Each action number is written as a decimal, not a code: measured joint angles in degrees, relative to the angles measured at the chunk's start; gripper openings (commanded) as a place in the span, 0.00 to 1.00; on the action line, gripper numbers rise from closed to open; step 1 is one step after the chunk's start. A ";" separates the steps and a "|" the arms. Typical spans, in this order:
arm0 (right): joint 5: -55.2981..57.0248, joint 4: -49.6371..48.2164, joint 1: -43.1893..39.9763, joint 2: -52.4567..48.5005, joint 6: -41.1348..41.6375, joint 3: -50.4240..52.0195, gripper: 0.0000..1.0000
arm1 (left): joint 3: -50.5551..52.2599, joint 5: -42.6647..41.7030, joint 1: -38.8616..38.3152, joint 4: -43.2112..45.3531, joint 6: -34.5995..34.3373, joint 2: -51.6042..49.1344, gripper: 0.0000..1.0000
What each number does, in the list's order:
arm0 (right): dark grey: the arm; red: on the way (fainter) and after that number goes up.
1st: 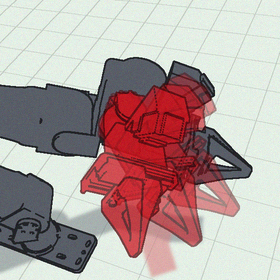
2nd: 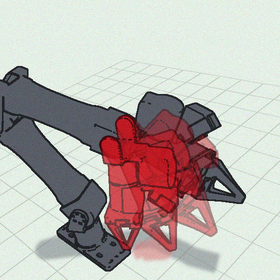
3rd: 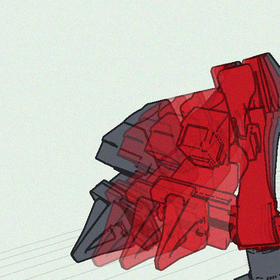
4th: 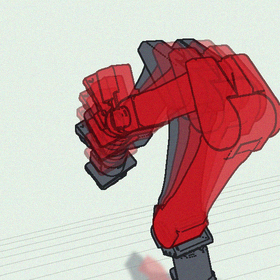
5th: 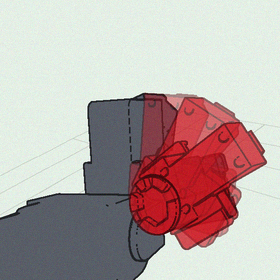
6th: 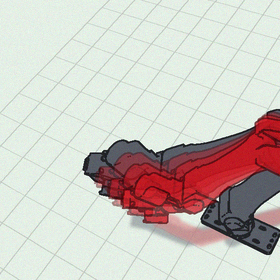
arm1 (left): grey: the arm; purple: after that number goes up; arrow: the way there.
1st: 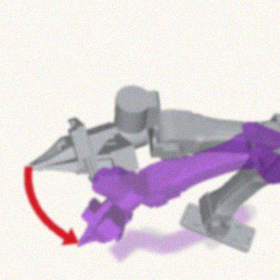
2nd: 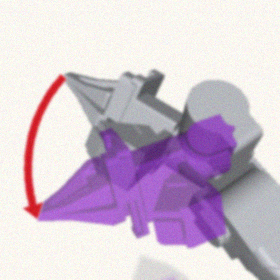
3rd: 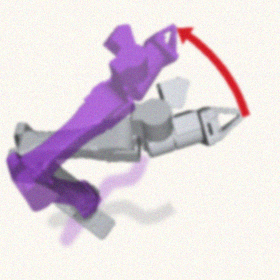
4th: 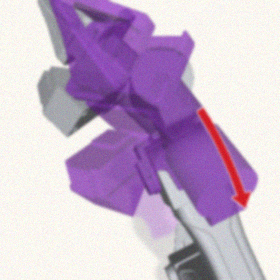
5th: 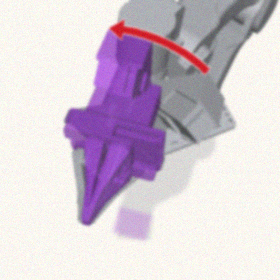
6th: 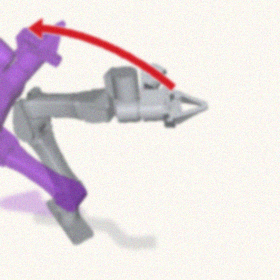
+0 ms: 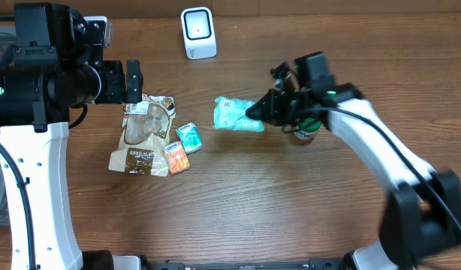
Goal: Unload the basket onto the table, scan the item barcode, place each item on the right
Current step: 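Lift the wipes pack and carry it to the scanner, then hold the wipes pack in front of the scanner, then carry the wipes pack back and lower it beside the jar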
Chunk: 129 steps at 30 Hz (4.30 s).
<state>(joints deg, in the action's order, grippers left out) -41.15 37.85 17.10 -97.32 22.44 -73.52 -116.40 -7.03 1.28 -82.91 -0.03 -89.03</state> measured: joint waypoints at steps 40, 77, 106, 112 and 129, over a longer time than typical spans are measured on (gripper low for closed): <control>27.67 34.88 7.41 -12.28 -6.40 -47.56 0.04 | 0.00 -0.02 0.00 0.00 0.00 0.00 1.00; 69.05 -27.69 15.63 -53.62 -84.70 -72.17 0.04 | 0.00 -0.02 0.00 0.02 0.00 0.00 1.00; 65.13 -25.40 15.50 -55.36 -94.44 -71.58 0.04 | 0.00 -0.02 0.00 0.00 0.00 0.00 1.00; 65.31 -25.31 15.50 -55.36 -91.80 -71.58 0.04 | 0.00 -0.02 0.00 0.02 0.00 0.00 1.00; 59.98 7.56 14.05 -29.24 -49.96 -70.73 0.04 | 0.00 -0.02 0.00 0.00 0.00 0.00 0.99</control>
<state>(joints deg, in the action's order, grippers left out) 18.83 45.41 31.16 -126.56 -27.53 -144.24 -116.40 -7.05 1.28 -82.91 -0.03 -89.03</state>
